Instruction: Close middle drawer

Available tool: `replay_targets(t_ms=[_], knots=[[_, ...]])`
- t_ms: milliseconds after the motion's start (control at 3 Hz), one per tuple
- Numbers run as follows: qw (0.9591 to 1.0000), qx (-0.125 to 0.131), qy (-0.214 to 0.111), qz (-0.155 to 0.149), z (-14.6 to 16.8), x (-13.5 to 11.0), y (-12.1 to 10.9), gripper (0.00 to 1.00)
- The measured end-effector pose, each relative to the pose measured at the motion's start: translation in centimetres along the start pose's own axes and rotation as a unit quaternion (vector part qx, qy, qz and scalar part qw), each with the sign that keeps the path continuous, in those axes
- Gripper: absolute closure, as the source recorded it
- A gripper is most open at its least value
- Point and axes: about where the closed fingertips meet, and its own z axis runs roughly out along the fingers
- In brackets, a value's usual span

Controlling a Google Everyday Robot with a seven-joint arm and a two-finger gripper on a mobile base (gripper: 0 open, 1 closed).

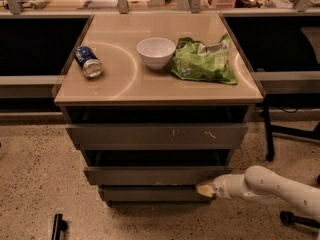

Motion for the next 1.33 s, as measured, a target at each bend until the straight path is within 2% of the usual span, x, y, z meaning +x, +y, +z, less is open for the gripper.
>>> replay_targets(t_ms=[333, 667, 1333], knots=[[0.9997, -0.003, 0.002, -0.025, 0.4, -2.0, -0.9, 1.00], [0.9993, -0.006, 0.002, -0.037, 0.6, -3.2, -1.7, 1.00], [0.9991, -0.006, 0.004, -0.042, 0.6, -3.4, -2.1, 1.00]])
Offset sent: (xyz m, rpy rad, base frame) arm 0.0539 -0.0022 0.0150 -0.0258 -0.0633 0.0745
